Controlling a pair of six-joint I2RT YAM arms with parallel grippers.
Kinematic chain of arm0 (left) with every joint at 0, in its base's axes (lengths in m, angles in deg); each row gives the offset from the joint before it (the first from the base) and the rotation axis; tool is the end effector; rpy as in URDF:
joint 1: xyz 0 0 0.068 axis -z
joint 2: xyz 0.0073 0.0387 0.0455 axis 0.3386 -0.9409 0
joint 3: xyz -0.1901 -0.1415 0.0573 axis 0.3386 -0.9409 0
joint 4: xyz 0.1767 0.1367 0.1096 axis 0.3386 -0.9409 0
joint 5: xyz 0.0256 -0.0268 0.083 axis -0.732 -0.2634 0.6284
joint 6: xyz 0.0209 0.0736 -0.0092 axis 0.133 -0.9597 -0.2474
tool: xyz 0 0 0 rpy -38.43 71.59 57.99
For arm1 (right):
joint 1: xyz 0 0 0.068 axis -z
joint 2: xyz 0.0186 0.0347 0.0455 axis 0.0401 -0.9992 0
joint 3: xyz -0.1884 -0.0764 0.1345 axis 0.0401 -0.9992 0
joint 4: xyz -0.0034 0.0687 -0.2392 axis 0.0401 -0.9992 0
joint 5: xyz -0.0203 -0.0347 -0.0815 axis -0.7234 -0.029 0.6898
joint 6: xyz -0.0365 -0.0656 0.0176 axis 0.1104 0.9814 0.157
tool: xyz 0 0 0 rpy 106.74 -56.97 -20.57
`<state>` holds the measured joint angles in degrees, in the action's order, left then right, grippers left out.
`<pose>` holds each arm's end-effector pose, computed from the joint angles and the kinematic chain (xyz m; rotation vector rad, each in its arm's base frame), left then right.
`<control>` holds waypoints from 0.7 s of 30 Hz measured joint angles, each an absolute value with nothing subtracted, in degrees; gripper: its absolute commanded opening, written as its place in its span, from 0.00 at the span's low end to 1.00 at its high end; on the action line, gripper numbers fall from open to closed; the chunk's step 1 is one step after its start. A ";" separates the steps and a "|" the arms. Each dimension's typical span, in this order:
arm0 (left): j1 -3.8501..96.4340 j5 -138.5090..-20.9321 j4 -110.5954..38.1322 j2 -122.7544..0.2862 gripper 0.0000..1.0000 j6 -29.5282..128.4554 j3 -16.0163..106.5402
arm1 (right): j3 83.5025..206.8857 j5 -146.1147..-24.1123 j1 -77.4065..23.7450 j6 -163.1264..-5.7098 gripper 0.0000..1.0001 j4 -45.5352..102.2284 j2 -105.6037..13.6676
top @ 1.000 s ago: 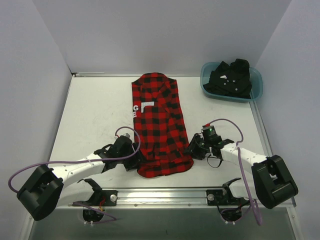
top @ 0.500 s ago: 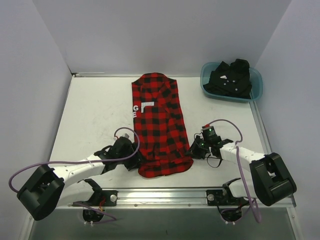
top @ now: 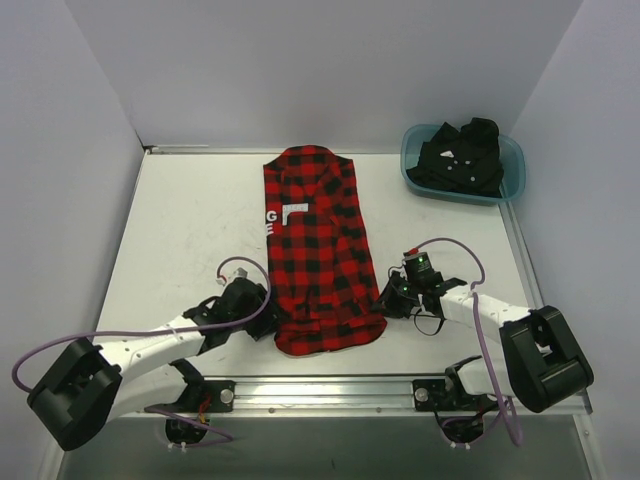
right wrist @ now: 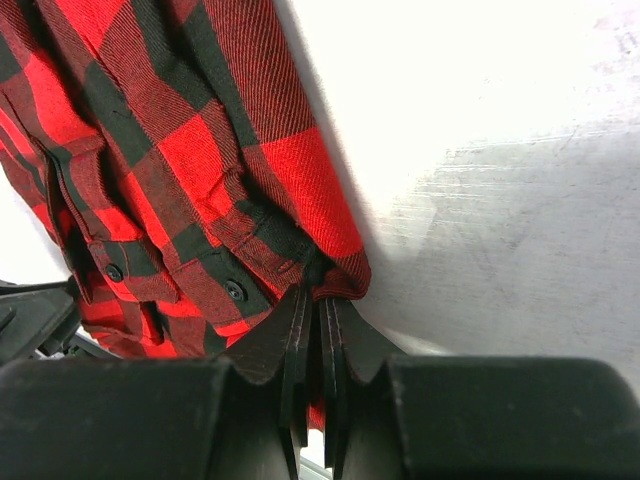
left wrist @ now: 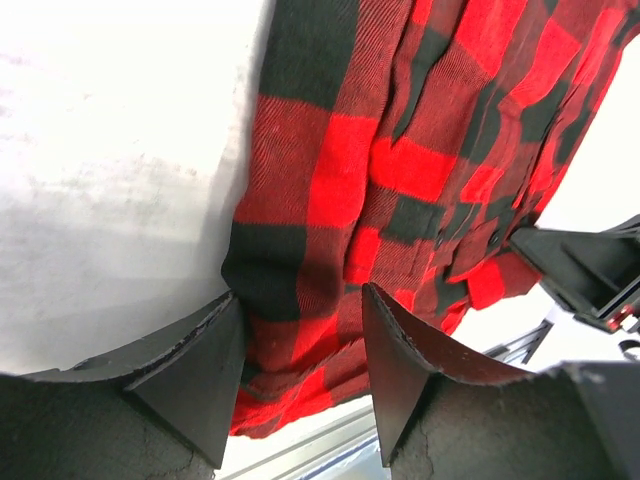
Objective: Fold and stack the long sleeve shirts
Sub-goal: Fold the shirt
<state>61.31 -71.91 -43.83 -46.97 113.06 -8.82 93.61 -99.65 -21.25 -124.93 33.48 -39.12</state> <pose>0.1567 -0.1393 0.0996 -0.7604 2.5273 -0.8555 0.2147 0.1207 0.1028 0.3251 2.5296 1.0068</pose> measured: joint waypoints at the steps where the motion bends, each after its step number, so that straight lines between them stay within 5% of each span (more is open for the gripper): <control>1: 61.29 -71.80 -43.15 -47.65 0.60 113.28 -8.82 | 93.61 -99.69 -21.25 -124.83 0.00 33.46 -39.12; 10: 61.27 -73.13 -40.07 -56.17 0.59 112.14 -3.95 | 93.61 -100.02 -21.25 -124.02 0.00 33.35 -39.08; 14: 61.33 -73.50 -40.68 -58.64 0.45 110.63 -2.26 | 93.61 -100.08 -21.25 -123.97 0.00 33.00 -38.93; 18: 61.38 -73.52 -41.34 -60.11 0.17 109.39 -1.78 | 93.61 -100.06 -21.25 -123.78 0.00 32.12 -38.49; 21: 61.38 -73.94 -41.58 -60.41 0.10 108.62 -1.54 | 93.68 -100.04 -21.25 -123.34 0.00 30.66 -37.86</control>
<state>61.38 -73.94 -41.58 -60.41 108.62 -1.54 93.68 -100.04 -21.25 -123.34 30.66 -37.86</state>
